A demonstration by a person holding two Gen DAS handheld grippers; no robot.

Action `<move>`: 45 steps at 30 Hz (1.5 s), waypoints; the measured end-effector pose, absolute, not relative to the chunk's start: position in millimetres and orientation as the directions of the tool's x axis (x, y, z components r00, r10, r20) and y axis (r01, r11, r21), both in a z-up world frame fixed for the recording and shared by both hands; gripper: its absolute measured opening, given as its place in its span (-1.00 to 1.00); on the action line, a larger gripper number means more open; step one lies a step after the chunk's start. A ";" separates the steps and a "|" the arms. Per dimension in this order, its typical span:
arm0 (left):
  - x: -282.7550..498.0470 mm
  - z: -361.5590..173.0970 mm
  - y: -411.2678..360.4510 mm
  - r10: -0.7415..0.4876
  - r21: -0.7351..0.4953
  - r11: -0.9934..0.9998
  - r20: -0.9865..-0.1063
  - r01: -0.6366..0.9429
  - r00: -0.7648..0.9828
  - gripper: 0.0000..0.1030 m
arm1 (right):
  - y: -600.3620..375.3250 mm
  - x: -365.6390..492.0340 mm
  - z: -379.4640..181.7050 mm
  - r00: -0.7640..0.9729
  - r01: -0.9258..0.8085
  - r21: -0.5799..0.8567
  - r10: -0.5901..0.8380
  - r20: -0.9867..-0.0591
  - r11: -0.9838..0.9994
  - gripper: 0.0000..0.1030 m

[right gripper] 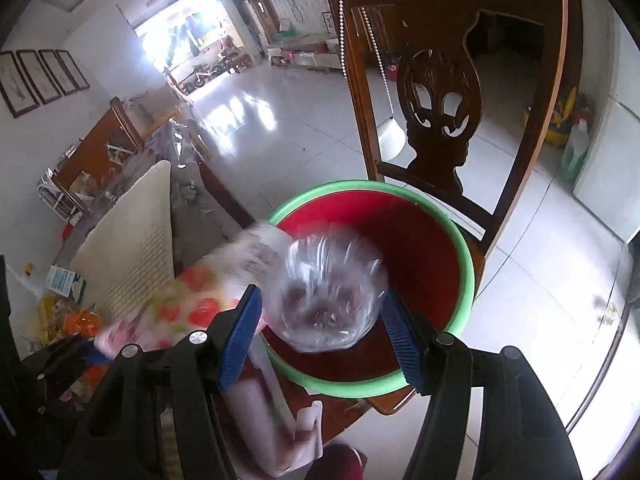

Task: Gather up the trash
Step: 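Carry bottle and Pocky box over the red bucket and open both tools, then move both tools back over the trash on the table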

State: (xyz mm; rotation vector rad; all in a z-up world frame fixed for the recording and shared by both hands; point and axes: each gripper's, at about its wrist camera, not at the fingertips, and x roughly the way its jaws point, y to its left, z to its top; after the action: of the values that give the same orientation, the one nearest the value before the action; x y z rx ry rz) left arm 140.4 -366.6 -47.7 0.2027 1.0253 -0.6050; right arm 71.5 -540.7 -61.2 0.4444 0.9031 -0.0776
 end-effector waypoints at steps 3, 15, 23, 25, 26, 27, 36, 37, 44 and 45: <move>138.2 -40.7 -351.4 -0.377 -0.117 0.832 -0.836 0.542 0.398 0.32 | -540.9 69.9 -57.7 0.620 0.252 0.339 0.118 -0.775 0.906 0.17; 108.6 -1.5 -284.3 -0.438 -0.232 0.880 -0.734 0.414 0.519 0.32 | -523.2 66.2 -12.9 0.681 0.196 0.363 0.140 -0.719 0.911 0.18; 75.9 18.6 -214.0 -0.421 -0.291 0.906 -0.687 0.307 0.592 0.32 | -469.6 64.7 40.6 0.718 0.037 0.423 0.271 -0.641 0.905 0.28; 68.1 21.5 -190.9 -0.404 -0.305 0.915 -0.678 0.266 0.614 0.32 | -446.2 65.6 48.1 0.713 -0.029 0.427 0.318 -0.625 0.904 0.34; 63.6 22.8 -175.8 -0.385 -0.307 0.922 -0.677 0.234 0.628 0.32 | -433.7 66.0 49.4 0.706 -0.061 0.427 0.342 -0.621 0.902 0.34; 59.5 23.2 -160.5 -0.356 -0.304 0.933 -0.679 0.195 0.642 0.32 | -418.1 67.1 48.3 0.690 -0.095 0.423 0.366 -0.625 0.901 0.34; 9.5 6.6 -17.7 -0.045 -0.219 0.961 -0.726 -0.168 0.686 0.32 | -358.0 66.9 28.0 0.621 -0.176 0.357 0.385 -0.682 0.917 0.38; 4.8 -0.1 -6.6 -0.027 -0.212 0.958 -0.737 -0.193 0.676 0.32 | -356.3 67.1 27.1 0.620 -0.176 0.354 0.383 -0.685 0.918 0.42; -3.0 -43.7 22.5 -0.068 -0.233 0.954 -0.779 -0.187 0.623 0.77 | -364.6 70.9 18.3 0.586 -0.152 0.400 0.408 -0.700 0.904 0.42; 1.3 -47.5 21.3 -0.073 -0.225 0.959 -0.782 -0.171 0.619 0.78 | -365.6 71.4 17.2 0.581 -0.147 0.405 0.410 -0.703 0.902 0.42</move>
State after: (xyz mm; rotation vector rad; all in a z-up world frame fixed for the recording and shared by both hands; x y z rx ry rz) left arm 1.3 21.3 -47.5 -0.2911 0.9055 0.0577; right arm 71.4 -365.6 17.2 0.3196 0.8958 0.3322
